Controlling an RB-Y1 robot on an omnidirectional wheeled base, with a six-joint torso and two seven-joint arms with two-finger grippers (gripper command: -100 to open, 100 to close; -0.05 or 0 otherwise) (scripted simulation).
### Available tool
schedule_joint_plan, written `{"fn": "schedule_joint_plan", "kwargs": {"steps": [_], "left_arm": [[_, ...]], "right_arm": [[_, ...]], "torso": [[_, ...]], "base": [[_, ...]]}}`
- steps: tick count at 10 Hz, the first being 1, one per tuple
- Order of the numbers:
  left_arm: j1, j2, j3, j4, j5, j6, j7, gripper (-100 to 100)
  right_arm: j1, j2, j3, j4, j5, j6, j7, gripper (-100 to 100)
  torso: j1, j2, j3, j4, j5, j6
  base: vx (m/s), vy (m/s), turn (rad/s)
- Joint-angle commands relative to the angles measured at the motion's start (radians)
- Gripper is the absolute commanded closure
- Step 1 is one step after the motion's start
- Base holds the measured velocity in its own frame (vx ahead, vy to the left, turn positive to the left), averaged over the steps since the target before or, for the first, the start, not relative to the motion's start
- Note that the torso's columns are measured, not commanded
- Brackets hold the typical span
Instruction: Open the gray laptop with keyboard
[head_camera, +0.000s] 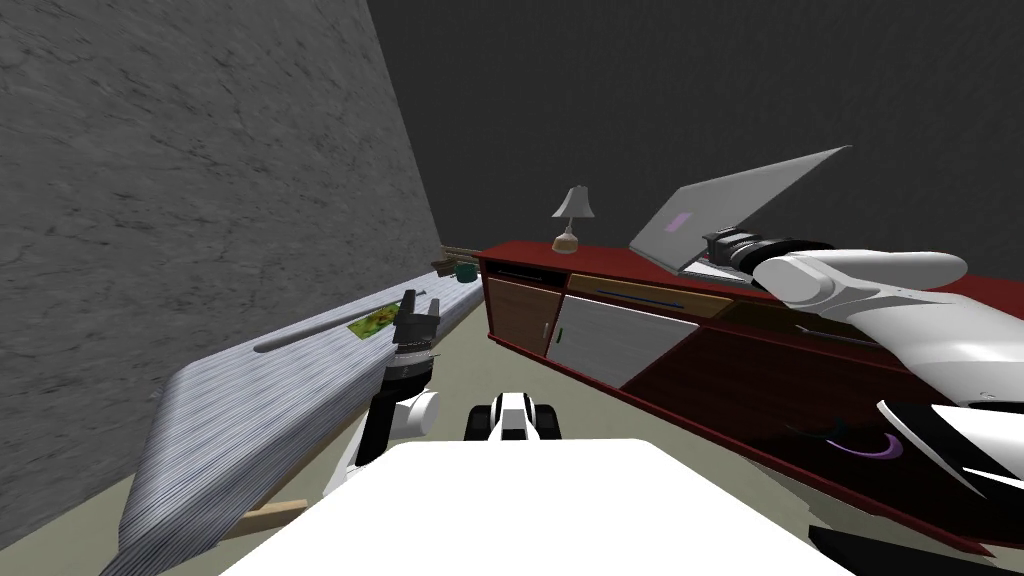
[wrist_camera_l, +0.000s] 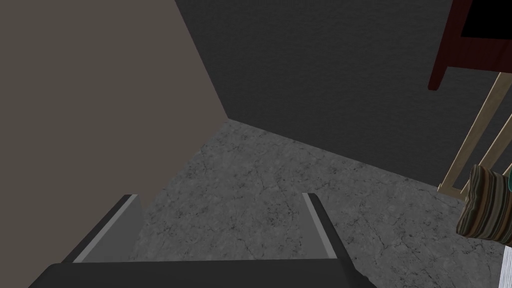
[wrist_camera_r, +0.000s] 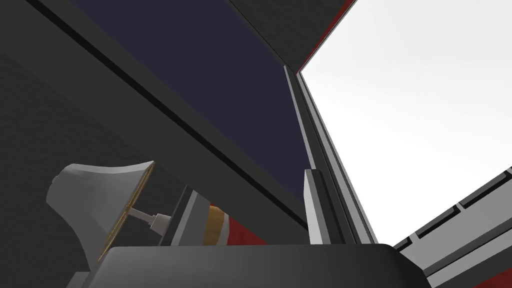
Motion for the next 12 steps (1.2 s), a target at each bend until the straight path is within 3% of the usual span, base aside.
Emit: {"fn": "schedule_joint_plan", "kwargs": {"steps": [1, 4, 5, 6, 8, 10, 12], "left_arm": [[0.0, 0.0, 0.0, 0.0, 0.0, 0.0, 0.0, 0], [0.0, 0.0, 0.0, 0.0, 0.0, 0.0, 0.0, 0], [0.0, 0.0, 0.0, 0.0, 0.0, 0.0, 0.0, 0], [0.0, 0.0, 0.0, 0.0, 0.0, 0.0, 0.0, 0], [0.0, 0.0, 0.0, 0.0, 0.0, 0.0, 0.0, 0], [0.0, 0.0, 0.0, 0.0, 0.0, 0.0, 0.0, 0], [0.0, 0.0, 0.0, 0.0, 0.0, 0.0, 0.0, 0]], "right_arm": [[-0.014, 0.006, -0.004, 0.026, -0.059, -0.005, -0.013, 100], [-0.028, 0.014, -0.021, 0.052, -0.126, -0.012, -0.039, 100], [-0.024, 0.013, -0.017, 0.046, -0.108, -0.012, -0.033, 100], [-0.037, 0.018, 0.015, 0.016, -0.149, -0.007, -0.057, 100], [-0.037, 0.018, 0.015, 0.016, -0.149, -0.007, -0.057, 100], [-0.061, 0.026, 0.078, -0.045, -0.22, 0.004, -0.102, 100], [-0.061, 0.026, 0.078, -0.045, -0.227, 0.004, -0.102, 100]], "torso": [[0.0, -0.001, -0.001, 0.0, 0.001, 0.0], [0.001, 0.002, 0.001, 0.003, 0.003, 0.0], [0.002, 0.002, 0.001, 0.003, 0.003, 0.0], [0.003, 0.003, 0.002, 0.003, 0.004, 0.0], [0.002, 0.001, 0.0, 0.003, 0.004, 0.0], [0.003, 0.003, 0.002, 0.004, 0.004, 0.002], [0.002, 0.002, 0.001, 0.003, 0.004, -0.001]], "base": [[-0.013, -0.011, -0.017], [-0.008, -0.023, -0.011], [-0.003, -0.012, -0.004], [0.083, -0.017, -0.342], [0.074, -0.009, -0.114], [0.12, -0.011, -0.371], [0.103, -0.001, -0.144]]}}
